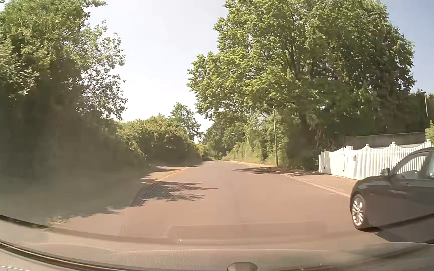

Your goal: Follow the waypoints while adhering to traffic rules and regulations

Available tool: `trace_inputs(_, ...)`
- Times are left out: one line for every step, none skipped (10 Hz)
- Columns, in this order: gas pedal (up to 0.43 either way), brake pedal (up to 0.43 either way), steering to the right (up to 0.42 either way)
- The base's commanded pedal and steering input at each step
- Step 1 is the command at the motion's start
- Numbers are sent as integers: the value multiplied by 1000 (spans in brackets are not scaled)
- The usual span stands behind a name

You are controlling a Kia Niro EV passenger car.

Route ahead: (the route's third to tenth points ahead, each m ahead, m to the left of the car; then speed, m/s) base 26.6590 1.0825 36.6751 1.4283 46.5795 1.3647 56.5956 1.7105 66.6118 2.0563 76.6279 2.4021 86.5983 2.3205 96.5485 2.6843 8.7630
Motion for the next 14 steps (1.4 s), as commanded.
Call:
trace_inputs(268,0,11)
trace_inputs(287,0,15)
trace_inputs(287,0,20)
trace_inputs(287,0,25)
trace_inputs(299,0,28)
trace_inputs(311,0,30)
trace_inputs(311,0,30)
trace_inputs(311,0,30)
trace_inputs(311,0,30)
trace_inputs(311,0,30)
trace_inputs(311,0,28)
trace_inputs(311,0,26)
trace_inputs(311,0,23)
trace_inputs(311,0,21)
